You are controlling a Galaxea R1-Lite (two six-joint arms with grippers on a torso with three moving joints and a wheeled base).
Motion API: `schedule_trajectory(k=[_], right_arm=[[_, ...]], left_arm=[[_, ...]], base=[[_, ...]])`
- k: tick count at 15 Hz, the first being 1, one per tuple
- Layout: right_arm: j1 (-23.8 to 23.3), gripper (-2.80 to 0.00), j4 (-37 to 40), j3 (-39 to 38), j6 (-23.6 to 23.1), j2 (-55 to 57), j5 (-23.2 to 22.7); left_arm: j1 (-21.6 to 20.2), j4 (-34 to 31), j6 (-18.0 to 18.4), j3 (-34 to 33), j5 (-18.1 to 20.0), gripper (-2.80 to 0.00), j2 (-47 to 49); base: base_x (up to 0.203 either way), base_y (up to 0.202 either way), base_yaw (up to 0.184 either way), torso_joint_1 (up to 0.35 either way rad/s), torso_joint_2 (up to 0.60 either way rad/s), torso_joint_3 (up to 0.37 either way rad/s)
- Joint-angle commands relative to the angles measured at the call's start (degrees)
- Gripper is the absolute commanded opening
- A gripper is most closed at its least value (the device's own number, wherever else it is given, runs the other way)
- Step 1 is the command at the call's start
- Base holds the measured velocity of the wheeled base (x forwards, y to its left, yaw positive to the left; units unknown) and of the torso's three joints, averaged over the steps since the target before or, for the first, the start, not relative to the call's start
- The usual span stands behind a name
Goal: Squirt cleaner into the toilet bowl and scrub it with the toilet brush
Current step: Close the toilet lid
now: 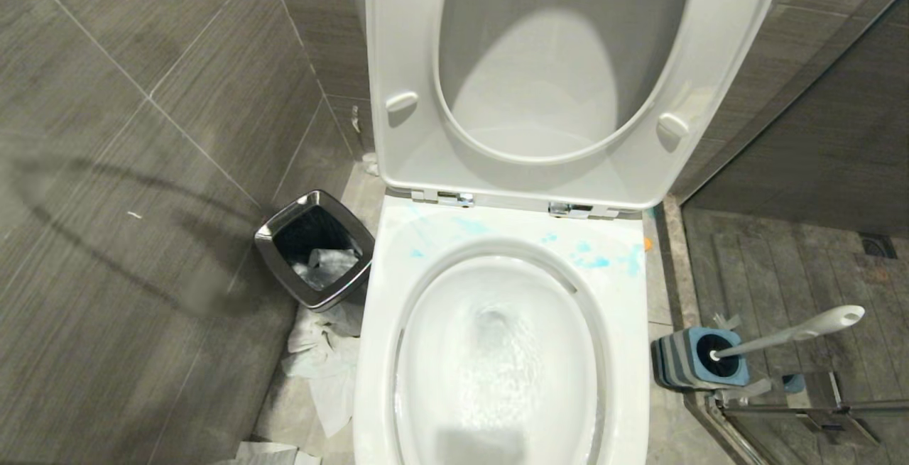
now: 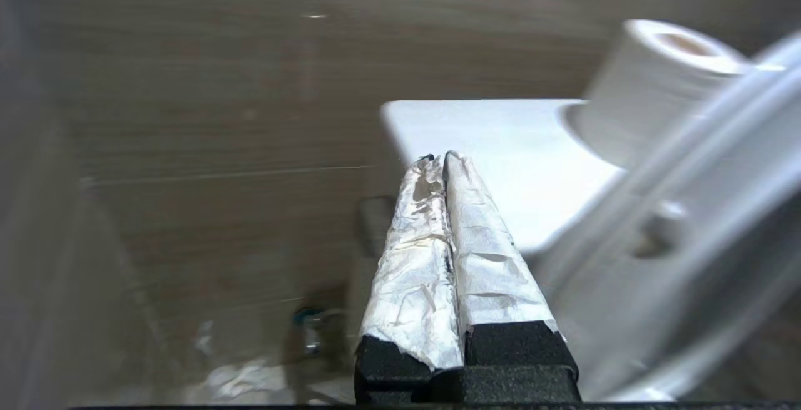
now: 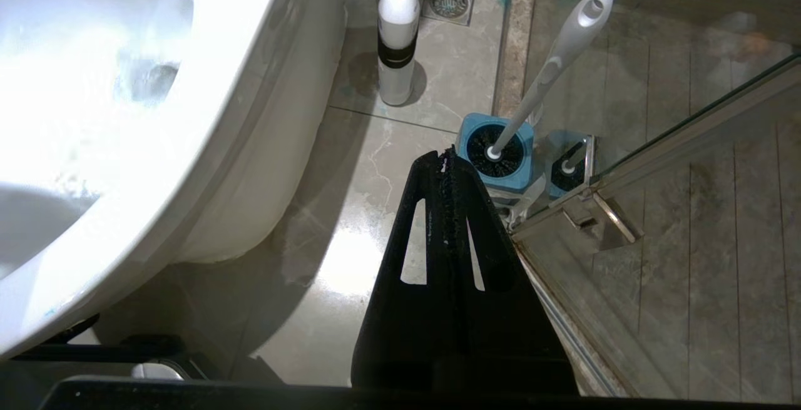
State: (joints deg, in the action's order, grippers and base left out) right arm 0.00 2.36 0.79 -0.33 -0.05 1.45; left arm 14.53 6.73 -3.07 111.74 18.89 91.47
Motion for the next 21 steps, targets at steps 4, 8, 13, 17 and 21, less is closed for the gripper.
schedule_trajectory(k=[4,8,13,17,21], right_arm=[[0.00,-2.80,0.01,0.00,-0.02,0.05,0.04],[0.00,-2.80,0.01,0.00,-0.02,0.05,0.04],[0.00,-2.80,0.02,0.00,-0.02,0.05,-0.01],[0.00,-2.80,0.01,0.00,-0.02,0.05,-0.03],[0.00,-2.80,0.01,0.00,-0.02,0.05,0.04]], left_arm=[[-0.80,-11.76,-2.62,0.13,11.69,-2.80,-4.75],[-1.02,-8.31,-4.96,0.12,11.31,-2.80,-6.68],[1.01,-7.60,-13.46,0.06,14.30,-2.80,-6.76],[0.89,4.83,-14.93,0.16,19.36,-2.80,1.17],[2.68,13.26,-19.62,0.06,19.69,-2.80,6.93]], base=[[0.000,0.000,0.000,0.000,0.00,0.000],[0.000,0.000,0.000,0.000,0.00,0.000],[0.000,0.000,0.000,0.000,0.00,0.000],[0.000,0.000,0.000,0.000,0.00,0.000],[0.000,0.000,0.000,0.000,0.00,0.000]])
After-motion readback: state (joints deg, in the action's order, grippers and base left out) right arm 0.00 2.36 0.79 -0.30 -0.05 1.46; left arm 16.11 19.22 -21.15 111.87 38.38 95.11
